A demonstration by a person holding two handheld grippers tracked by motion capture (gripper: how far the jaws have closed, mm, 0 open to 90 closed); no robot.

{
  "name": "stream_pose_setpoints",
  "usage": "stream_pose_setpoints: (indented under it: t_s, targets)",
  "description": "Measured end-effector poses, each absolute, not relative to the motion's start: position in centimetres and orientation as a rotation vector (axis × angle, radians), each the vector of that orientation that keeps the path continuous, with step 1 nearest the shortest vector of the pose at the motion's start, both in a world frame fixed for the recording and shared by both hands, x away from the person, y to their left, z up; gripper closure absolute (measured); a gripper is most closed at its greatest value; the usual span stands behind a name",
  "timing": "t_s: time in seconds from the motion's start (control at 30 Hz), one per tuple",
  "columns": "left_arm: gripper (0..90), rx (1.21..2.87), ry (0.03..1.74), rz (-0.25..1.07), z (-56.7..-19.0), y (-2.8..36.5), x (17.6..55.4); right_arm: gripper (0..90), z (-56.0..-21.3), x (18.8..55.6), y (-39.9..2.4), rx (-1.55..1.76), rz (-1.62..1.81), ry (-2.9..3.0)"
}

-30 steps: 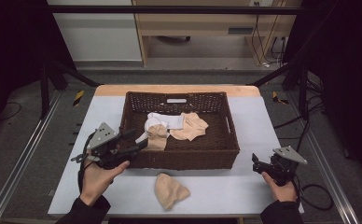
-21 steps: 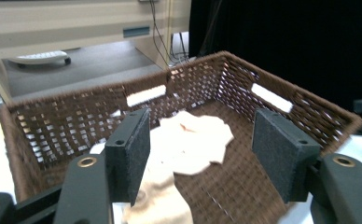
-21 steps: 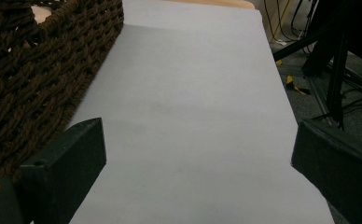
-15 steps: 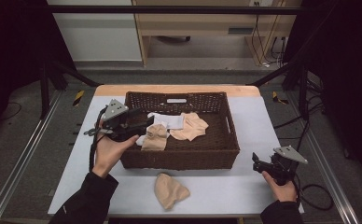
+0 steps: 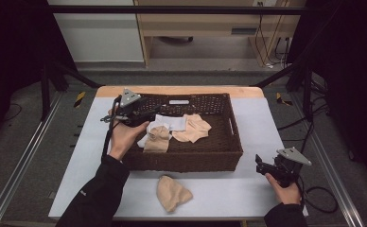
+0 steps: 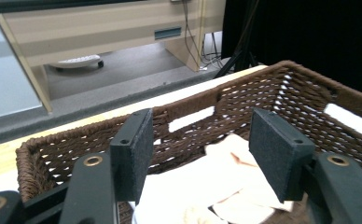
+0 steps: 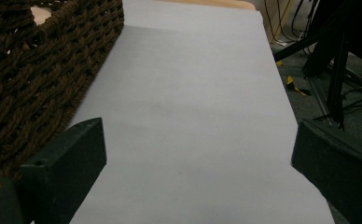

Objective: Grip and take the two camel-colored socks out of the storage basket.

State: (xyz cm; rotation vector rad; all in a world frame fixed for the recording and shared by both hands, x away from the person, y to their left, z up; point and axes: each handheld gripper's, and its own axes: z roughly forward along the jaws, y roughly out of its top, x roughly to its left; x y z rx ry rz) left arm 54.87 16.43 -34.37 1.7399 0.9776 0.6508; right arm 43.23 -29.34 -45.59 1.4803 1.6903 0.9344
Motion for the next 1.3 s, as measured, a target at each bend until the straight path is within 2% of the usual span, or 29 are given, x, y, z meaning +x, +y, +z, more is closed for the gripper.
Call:
stream_pose_setpoints:
  t_s: [0.4,0.7,1.3]
  targets:
    - [44.2,1.845,1.04,0.667,-37.8,15.9,57.7,3.6,-45.6,43.3,-29.3,1.473,0.932,1.693]
    - [46.9,1.925,1.106,0.628,-40.5,16.5,57.9,3.6,-45.7,43.3,-29.2,1.475,0.93,1.697]
    - [47.8,2.096,1.164,0.583,-42.5,15.9,58.1,3.6,-45.8,43.4,-29.1,1.471,0.922,1.709]
